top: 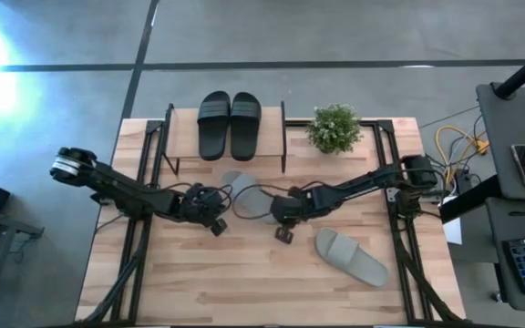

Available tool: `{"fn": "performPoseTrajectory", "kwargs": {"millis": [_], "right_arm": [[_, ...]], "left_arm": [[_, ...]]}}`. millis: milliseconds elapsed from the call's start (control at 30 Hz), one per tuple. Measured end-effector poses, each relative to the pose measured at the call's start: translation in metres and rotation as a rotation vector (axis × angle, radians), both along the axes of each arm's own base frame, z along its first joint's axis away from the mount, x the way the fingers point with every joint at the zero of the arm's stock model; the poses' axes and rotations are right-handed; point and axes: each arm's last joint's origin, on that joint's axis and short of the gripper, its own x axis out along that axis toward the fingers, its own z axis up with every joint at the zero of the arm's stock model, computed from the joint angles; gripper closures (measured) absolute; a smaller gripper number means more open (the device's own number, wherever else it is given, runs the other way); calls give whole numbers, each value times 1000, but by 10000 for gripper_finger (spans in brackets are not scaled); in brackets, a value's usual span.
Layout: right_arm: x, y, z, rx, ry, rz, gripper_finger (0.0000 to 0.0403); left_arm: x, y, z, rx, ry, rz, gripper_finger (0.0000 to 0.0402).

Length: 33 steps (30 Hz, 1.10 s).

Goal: Pick and place slides into the shelf
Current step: Put the right grey slipper under the shelf

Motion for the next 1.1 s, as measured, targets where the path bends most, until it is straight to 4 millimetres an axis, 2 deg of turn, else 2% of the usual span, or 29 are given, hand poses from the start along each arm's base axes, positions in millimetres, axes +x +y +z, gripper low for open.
{"fn": "performPoseTrajectory", "kwargs": {"millis": [167, 333, 400, 533, 633, 833, 967, 1100], "right_arm": [[12, 0, -14, 57, -24, 34, 394], [36, 6, -23, 114, -46, 127, 394], [46, 9, -21, 105, -62, 161, 394], [60, 14, 0, 103, -107, 203, 394], [54, 12, 9, 93, -7, 187, 394], [33, 3, 0, -4, 205, 61, 394], [26, -7, -11, -6, 239, -62, 394], [28, -17, -12, -148, 201, -136, 394]], "left_arm": [[3, 0, 2, -4, -18, 6, 400], [0, 3, 3, -4, -15, 14, 400], [0, 3, 5, -7, -22, 13, 400], [-2, 3, 11, -18, -46, 8, 400], [-6, 4, 15, -23, -49, 5, 400], [-13, 5, 16, -25, -41, 3, 400], [-17, 6, 15, -46, -20, 11, 400], [-18, 5, 15, -59, -10, -1, 400]]}}
